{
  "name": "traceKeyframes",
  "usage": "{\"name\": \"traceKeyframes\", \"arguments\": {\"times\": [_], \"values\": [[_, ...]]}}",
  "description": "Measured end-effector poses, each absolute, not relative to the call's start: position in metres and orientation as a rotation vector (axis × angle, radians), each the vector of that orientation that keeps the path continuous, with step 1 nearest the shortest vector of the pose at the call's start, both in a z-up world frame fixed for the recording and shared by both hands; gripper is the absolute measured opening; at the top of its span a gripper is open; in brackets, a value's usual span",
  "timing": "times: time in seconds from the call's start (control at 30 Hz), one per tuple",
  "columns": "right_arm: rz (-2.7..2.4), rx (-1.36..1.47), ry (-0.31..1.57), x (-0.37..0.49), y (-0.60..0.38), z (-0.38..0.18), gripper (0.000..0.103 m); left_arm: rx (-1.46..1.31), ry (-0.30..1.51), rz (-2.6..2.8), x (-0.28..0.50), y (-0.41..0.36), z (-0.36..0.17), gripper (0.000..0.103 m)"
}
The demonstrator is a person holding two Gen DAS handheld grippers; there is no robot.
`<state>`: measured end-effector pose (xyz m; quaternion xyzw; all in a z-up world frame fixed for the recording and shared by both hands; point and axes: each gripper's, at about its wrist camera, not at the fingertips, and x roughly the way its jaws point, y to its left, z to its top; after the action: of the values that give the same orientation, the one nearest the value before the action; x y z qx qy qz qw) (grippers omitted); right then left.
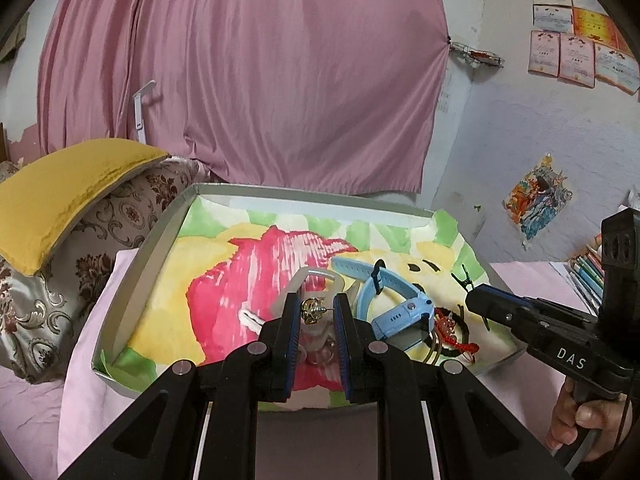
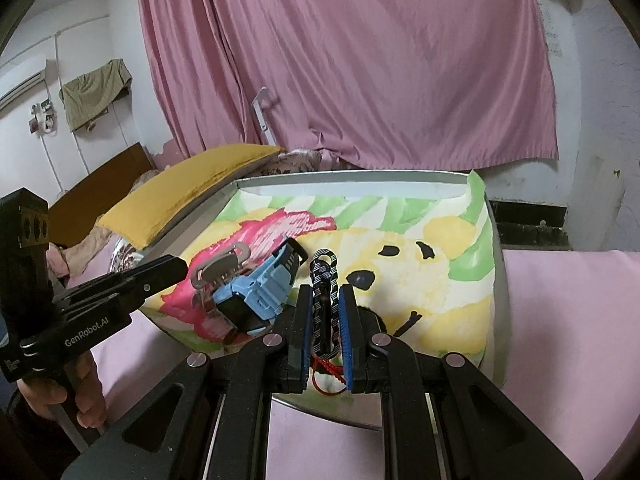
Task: Organize jewelry
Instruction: 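Carry the earring and striped clip into the tray and open both tools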
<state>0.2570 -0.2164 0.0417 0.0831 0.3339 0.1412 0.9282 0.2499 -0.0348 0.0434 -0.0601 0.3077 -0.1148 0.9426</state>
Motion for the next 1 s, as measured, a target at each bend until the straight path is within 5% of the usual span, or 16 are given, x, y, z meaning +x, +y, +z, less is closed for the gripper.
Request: {"name": "traceKeyframes", "arguments": {"times": [0.83,1.0], "values": [[0.302,0.173,0.799,0.273,-0.208,0.026,0.012,-0.121,0.703,-0.246,0.256,-0.039,0.036,0.016],[0.3,0.172,0.793,0.273,-0.208,0.027,0.022,-0.121,0.711,-0.243,0.257,-0.039,0.035,0.017]]}}
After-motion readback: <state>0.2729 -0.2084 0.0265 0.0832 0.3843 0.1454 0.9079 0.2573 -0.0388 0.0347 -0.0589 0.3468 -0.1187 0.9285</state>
